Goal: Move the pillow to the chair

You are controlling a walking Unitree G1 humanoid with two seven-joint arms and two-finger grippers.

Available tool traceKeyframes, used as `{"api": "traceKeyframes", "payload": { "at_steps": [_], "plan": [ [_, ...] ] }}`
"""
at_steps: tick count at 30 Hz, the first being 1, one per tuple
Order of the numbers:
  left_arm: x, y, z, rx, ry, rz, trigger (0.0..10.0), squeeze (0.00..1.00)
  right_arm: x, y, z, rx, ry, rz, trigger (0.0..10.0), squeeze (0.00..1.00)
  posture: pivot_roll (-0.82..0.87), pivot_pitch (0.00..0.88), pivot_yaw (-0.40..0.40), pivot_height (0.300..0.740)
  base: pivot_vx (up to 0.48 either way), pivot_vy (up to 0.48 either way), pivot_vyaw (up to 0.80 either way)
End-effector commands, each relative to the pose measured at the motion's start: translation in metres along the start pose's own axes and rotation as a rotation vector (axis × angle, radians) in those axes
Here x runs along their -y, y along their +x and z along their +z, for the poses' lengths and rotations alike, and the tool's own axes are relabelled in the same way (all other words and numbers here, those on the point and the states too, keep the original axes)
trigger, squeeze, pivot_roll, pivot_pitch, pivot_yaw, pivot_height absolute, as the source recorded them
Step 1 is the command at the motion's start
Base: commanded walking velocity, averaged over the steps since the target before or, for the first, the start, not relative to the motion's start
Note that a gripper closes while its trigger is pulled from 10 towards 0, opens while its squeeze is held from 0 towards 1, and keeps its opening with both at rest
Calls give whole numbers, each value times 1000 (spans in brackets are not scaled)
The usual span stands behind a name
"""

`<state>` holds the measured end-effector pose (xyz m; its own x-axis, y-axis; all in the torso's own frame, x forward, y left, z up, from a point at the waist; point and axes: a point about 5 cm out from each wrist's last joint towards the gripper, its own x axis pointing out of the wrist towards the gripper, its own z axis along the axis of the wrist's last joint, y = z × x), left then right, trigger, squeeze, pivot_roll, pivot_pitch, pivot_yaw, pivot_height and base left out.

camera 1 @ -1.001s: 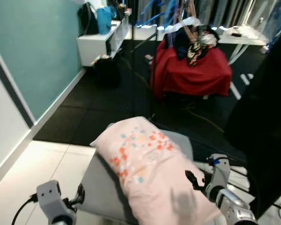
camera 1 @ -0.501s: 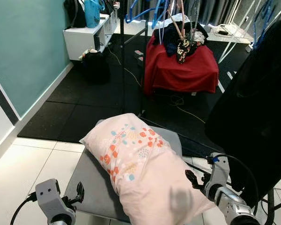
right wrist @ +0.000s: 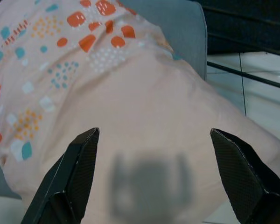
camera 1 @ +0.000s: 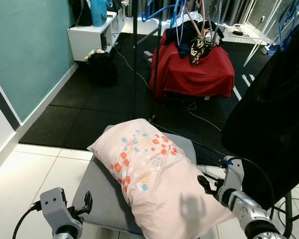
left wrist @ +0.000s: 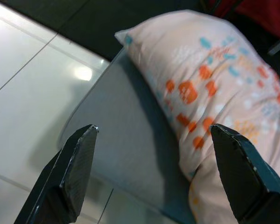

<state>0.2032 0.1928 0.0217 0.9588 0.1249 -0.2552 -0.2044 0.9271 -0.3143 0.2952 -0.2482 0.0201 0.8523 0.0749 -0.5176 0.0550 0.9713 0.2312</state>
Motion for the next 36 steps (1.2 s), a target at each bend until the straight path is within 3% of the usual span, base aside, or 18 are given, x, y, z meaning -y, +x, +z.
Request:
{"api": "traceKeyframes", "payload": {
  "at_steps": [1,5,9,11,13,14,16,17,19,20,22,23,27,30,32,36],
  "plan": [
    [4,2,12,24,8,-52,10000,0,6,-1,4,2,50,-33,10000,0,-125,64,-60,700,0,0,0],
    [21,13,51,116,5,-180,10000,0,19,-2,23,47,149,-121,10000,0,-131,60,-59,685,0,0,0],
    [21,13,51,116,5,-180,10000,0,19,-2,23,47,149,-121,10000,0,-131,60,-59,685,0,0,0],
    [26,23,64,143,-61,-181,10000,0,28,-5,29,60,179,-168,10000,0,-138,51,-57,675,0,0,0],
    [26,23,64,143,-61,-181,10000,0,28,-5,29,60,179,-168,10000,0,-138,51,-57,675,0,0,0],
    [31,30,71,143,-174,-179,10000,0,32,-6,32,64,180,-182,10000,0,-141,42,-57,670,0,0,0],
    [31,30,71,143,-174,-179,10000,0,32,-6,32,64,180,-182,10000,0,-141,42,-57,670,0,0,0],
    [39,36,76,128,-313,-192,10000,0,33,-7,35,67,165,-189,10000,0,-144,36,-55,665,0,0,0],
    [39,36,76,128,-313,-192,10000,0,33,-7,35,67,165,-189,10000,0,-144,36,-55,665,0,0,0],
    [51,41,80,107,-420,-228,10000,0,32,-6,39,70,149,-188,10000,0,-144,32,-53,660,0,0,0],
    [51,41,80,107,-420,-228,10000,0,32,-6,39,70,149,-188,10000,0,-144,32,-53,660,0,0,0],
    [61,45,82,79,-468,-270,10000,0,29,-4,43,75,136,-182,10000,0,-146,32,-52,655,0,0,0],
    [76,49,80,14,-474,-360,10000,0,20,0,52,87,124,-145,10000,0,-147,32,-53,645,0,0,0],
    [85,50,78,-30,-433,-438,10000,0,12,4,57,91,110,-112,10000,0,-148,32,-54,635,0,0,0],
    [86,53,80,-26,-417,-440,10000,0,8,5,57,89,101,-98,10000,0,-148,32,-54,630,0,0,0],
    [76,75,84,-11,-354,-365,10000,0,-7,11,56,69,68,-53,10000,0,-154,31,-52,610,0,0,0]
  ]
}}
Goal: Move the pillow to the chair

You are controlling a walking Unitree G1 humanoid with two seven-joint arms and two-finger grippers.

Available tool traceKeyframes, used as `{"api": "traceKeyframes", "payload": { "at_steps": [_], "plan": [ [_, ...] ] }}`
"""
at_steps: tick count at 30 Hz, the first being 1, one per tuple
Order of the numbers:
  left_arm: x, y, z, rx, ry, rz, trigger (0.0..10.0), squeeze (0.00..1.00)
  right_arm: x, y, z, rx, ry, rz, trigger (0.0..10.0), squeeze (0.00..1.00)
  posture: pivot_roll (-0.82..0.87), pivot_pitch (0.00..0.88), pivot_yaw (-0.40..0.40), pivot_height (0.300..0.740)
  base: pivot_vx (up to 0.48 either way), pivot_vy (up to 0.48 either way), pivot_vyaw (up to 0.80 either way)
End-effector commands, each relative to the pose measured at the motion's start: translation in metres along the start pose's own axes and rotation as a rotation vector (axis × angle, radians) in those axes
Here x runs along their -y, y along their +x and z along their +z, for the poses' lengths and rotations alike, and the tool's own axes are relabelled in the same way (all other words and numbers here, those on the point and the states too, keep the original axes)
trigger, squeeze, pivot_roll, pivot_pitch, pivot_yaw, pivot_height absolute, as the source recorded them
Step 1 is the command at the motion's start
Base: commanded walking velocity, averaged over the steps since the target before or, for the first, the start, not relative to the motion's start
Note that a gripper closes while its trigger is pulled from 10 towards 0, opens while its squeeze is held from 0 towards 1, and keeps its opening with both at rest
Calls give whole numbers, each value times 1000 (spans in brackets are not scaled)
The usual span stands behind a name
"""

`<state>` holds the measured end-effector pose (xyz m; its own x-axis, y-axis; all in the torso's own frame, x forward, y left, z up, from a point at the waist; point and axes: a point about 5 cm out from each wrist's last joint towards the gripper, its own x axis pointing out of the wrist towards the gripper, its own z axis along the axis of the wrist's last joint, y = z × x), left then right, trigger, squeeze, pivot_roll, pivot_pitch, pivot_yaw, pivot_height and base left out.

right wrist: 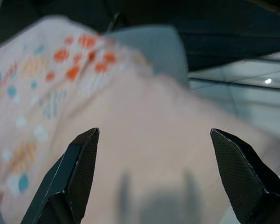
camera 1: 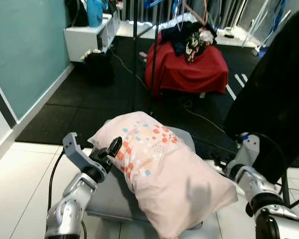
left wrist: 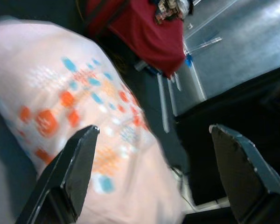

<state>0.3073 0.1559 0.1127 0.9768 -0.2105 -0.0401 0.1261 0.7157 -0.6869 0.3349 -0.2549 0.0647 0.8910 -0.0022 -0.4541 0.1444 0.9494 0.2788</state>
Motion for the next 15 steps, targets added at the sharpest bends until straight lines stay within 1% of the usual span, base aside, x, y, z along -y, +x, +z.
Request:
{"api": "traceKeyframes", "payload": {
  "at_steps": [1,3,5,7,8,9,11,13,15],
  "plan": [
    [-10,-1,-3,-16,13,42,10000,0,0,0,-3,-23,-21,1,10000,0,-154,31,-52,610,0,0,0],
    [-11,2,-4,-31,0,46,10000,0,-1,0,-4,-31,-32,2,10000,0,-156,31,-51,605,0,0,0],
    [-14,5,-7,-79,-31,60,10000,0,-2,1,-3,-39,-48,0,10000,0,-163,37,-41,595,0,0,0],
    [-14,5,-7,-79,-31,60,10000,0,-2,1,-3,-39,-48,0,10000,0,-163,37,-41,595,0,0,0],
    [-17,6,-8,-90,-63,75,10000,0,-3,1,-2,-40,-53,0,10000,0,-164,39,-41,590,0,0,0],
    [-17,6,-8,-90,-63,75,10000,0,-3,1,-2,-40,-53,0,10000,0,-164,39,-41,590,0,0,0],
    [-26,6,-9,-114,-104,113,10000,0,-6,2,3,-35,-59,13,10000,0,-171,50,-32,580,0,0,0],
    [-26,6,-9,-114,-104,113,10000,0,-6,2,3,-35,-59,13,10000,0,-171,50,-32,580,0,0,0],
    [-35,5,-12,-123,-179,140,10000,0,-10,3,10,-29,-35,35,10000,0,-178,62,-28,570,0,0,0]
  ]
}}
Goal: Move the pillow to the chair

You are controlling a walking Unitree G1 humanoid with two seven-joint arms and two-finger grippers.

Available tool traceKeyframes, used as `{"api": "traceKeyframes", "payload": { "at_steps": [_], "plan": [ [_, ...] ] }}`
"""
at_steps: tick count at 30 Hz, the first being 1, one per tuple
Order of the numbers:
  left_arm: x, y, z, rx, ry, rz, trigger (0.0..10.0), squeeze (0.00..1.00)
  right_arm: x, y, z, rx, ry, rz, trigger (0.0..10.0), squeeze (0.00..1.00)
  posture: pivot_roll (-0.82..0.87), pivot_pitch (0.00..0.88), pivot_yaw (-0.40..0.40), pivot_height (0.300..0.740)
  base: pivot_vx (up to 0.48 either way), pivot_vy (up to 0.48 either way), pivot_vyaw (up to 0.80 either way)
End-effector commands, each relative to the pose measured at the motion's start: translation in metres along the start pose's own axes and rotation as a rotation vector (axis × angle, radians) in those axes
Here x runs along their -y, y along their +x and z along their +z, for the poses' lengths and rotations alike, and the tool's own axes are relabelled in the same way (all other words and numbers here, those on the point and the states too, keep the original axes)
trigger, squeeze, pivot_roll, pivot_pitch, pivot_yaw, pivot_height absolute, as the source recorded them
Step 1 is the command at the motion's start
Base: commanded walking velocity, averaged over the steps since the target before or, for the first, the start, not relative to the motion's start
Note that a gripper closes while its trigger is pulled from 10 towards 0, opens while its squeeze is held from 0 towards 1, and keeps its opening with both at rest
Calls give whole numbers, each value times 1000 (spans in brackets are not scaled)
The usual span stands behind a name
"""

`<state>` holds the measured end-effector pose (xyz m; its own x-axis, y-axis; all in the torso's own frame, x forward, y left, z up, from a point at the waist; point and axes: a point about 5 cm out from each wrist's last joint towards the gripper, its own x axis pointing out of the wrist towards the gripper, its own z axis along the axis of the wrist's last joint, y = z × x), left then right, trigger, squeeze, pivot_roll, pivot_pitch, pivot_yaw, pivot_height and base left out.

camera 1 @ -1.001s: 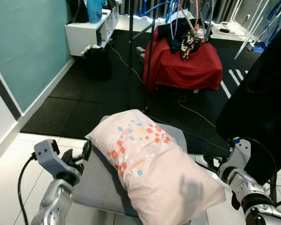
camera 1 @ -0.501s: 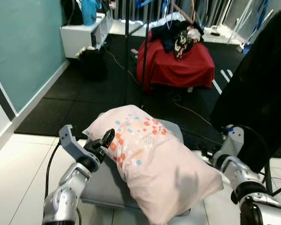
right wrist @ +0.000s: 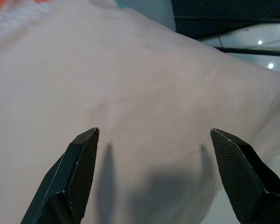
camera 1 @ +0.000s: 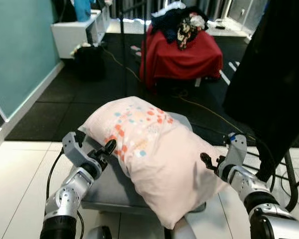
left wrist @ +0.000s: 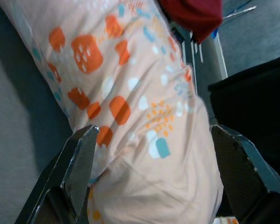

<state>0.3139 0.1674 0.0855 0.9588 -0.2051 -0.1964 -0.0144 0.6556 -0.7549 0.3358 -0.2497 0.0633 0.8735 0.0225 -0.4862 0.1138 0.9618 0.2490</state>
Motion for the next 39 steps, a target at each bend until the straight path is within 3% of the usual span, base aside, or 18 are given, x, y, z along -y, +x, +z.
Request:
{"api": "traceKeyframes", "payload": {
  "at_steps": [1,3,5,12,13,14,18,19,24,25,26,29,30,31,33,36,39],
  "plan": [
    [-7,0,0,-18,-59,22,10000,0,-5,1,12,13,7,22,10000,0,-178,62,-28,570,0,0,0],
    [-10,0,-2,-21,-96,25,10000,0,-5,1,17,22,39,32,10000,0,-185,71,-23,565,0,0,0],
    [-13,0,-7,-31,-161,14,10000,0,7,-5,31,76,176,46,10000,0,-196,91,-15,550,0,0,0],
    [-14,0,-3,-19,-203,13,10000,0,28,-12,32,88,238,-2,10000,0,-205,106,-8,530,0,0,0],
    [-15,-1,0,-14,-220,16,10000,0,32,-14,29,80,286,-7,10000,0,-207,115,-6,525,0,0,0],
    [-16,-1,2,-6,-240,25,10000,0,32,-14,22,65,357,14,10000,0,-207,121,-5,520,0,0,0],
    [-18,-1,4,3,-269,41,10000,0,29,-13,9,34,441,47,10000,0,-201,128,-3,510,0,0,0],
    [-20,-1,6,13,-292,49,10000,0,19,-9,-3,17,487,88,10000,0,-189,139,3,500,0,0,0],
    [-20,-1,6,13,-292,49,10000,0,19,-9,-3,17,487,88,10000,0,-189,139,3,500,0,0,0],
    [-20,0,9,19,-298,48,10000,0,7,-6,-8,10,515,138,10000,0,-168,140,-5,495,0,0,0],
    [-20,0,9,19,-298,48,10000,0,7,-6,-8,10,515,138,10000,0,-168,140,-5,495,0,0,0],
    [-12,-9,24,66,-66,26,10000,0,4,-7,6,62,424,193,10000,0,-152,129,-5,495,0,0,0],
    [-16,-17,28,85,45,58,10000,0,9,-9,11,85,376,187,10000,0,-160,113,5,495,0,0,0],
    [-16,-17,28,85,45,58,10000,0,9,-9,11,85,376,187,10000,0,-160,113,5,495,0,0,0],
    [-30,-30,31,110,199,143,10000,0,17,-12,14,109,328,165,10000,0,-159,104,5,495,0,0,0],
    [-37,-35,32,119,258,182,10000,0,21,-13,14,117,317,153,10000,0,-157,99,2,495,0,0,0],
    [-60,-47,33,187,157,281,10000,0,19,-12,8,101,304,155,10000,0,-145,73,-14,495,0,0,0]
  ]
}}
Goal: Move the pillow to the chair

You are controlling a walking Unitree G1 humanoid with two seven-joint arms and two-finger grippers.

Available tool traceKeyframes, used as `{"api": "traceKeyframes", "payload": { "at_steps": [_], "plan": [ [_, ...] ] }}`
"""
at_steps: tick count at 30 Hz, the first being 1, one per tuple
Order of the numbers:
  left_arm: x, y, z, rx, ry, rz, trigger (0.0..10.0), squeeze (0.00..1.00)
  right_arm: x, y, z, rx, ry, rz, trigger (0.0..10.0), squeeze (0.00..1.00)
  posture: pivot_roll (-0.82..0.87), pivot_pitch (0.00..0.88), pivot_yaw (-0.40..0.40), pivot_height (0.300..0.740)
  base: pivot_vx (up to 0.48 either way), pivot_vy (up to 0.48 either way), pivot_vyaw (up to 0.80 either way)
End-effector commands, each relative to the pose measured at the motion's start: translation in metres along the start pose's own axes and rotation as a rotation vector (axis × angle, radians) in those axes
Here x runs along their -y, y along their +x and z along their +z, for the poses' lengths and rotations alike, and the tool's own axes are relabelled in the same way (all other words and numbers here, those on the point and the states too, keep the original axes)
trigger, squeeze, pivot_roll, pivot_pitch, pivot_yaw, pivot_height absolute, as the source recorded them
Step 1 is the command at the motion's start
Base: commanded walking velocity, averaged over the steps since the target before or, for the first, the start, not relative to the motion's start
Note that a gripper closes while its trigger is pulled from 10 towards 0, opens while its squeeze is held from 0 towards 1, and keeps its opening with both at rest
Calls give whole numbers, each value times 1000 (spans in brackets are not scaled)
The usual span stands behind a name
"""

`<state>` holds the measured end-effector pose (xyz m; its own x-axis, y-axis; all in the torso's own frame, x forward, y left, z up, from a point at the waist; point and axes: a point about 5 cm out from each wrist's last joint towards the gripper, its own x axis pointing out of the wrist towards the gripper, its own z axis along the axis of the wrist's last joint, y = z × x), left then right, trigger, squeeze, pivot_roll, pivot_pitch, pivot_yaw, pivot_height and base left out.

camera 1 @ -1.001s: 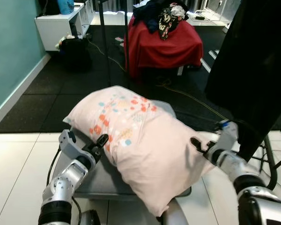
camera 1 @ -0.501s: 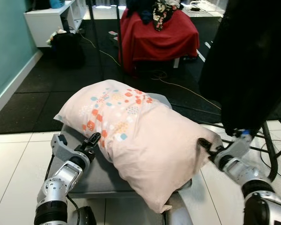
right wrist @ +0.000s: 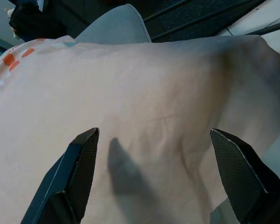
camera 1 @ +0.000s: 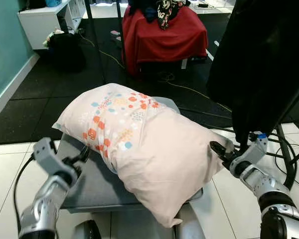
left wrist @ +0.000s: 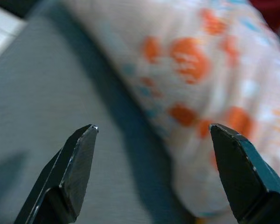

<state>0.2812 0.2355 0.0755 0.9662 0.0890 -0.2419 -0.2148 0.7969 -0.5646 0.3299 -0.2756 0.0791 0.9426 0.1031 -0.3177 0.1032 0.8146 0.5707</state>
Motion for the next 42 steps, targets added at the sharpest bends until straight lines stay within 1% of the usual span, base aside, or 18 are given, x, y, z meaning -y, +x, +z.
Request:
{"api": "traceKeyframes", "payload": {
  "at_steps": [1,6,9,12,13,15,17,18,20,21,22,24,25,26,28,30,35,42],
  "plan": [
    [-9,-3,-2,17,-64,41,10000,0,0,1,-11,-36,-14,3,10000,0,-145,73,-14,495,0,0,0],
    [-4,0,-1,54,-251,12,10000,0,-22,10,-22,-80,81,100,10000,0,-163,64,-15,495,0,0,0],
    [1,1,1,75,-308,-6,10000,0,-36,15,-32,-133,134,169,10000,0,-170,63,-11,495,0,0,0],
    [3,1,3,90,-329,-16,10000,0,-43,17,-38,-162,144,196,10000,0,-171,60,-7,495,0,0,0],
    [6,1,4,98,-368,-26,10000,0,-51,19,-45,-201,153,227,10000,0,-164,64,-10,495,0,0,0],
    [10,2,5,99,-386,-38,10000,0,-56,20,-51,-235,140,235,10000,0,-161,66,-13,495,0,0,0],
    [11,2,6,97,-386,-43,10000,0,-57,21,-53,-248,126,231,10000,0,-161,66,-13,495,0,0,0],
    [13,2,6,89,-366,-49,10000,0,-56,21,-57,-269,89,203,10000,0,-156,92,-16,495,0,0,0],
    [8,-3,3,79,-234,-18,10000,0,-46,20,-50,-239,-7,150,10000,0,-157,87,-14,495,0,0,0],
    [8,-3,3,79,-234,-18,10000,0,-46,20,-50,-239,-7,150,10000,0,-157,87,-14,495,0,0,0],
    [6,-5,2,76,-198,-9,10000,0,-43,19,-46,-225,-27,138,10000,0,-157,87,-14,495,0,0,0],
    [-5,-10,-5,57,-221,21,10000,0,-28,14,-34,-184,-21,83,10000,0,-167,82,-10,495,0,0,0],
    [-5,-10,-5,57,-221,21,10000,0,-28,14,-34,-184,-21,83,10000,0,-167,82,-10,495,0,0,0],
    [-12,-12,-12,39,-247,43,10000,0,-17,10,-28,-161,-21,39,10000,0,-174,72,-7,495,0,0,0],
    [-13,-12,-13,35,-248,45,10000,0,-14,8,-27,-152,-24,29,10000,0,-174,72,-7,495,0,0,0],
    [-10,-12,-15,34,-238,39,10000,0,-14,8,-22,-115,-25,39,10000,0,-171,66,-11,500,0,0,0],
    [-4,-8,-15,35,-232,25,10000,0,-21,11,-21,-102,-39,75,10000,0,-171,63,-18,519,0,0,0],
    [-3,-7,-14,42,-231,23,10000,0,-28,14,-16,-79,-32,118,10000,0,-178,66,-21,547,0,0,0]
  ]
}}
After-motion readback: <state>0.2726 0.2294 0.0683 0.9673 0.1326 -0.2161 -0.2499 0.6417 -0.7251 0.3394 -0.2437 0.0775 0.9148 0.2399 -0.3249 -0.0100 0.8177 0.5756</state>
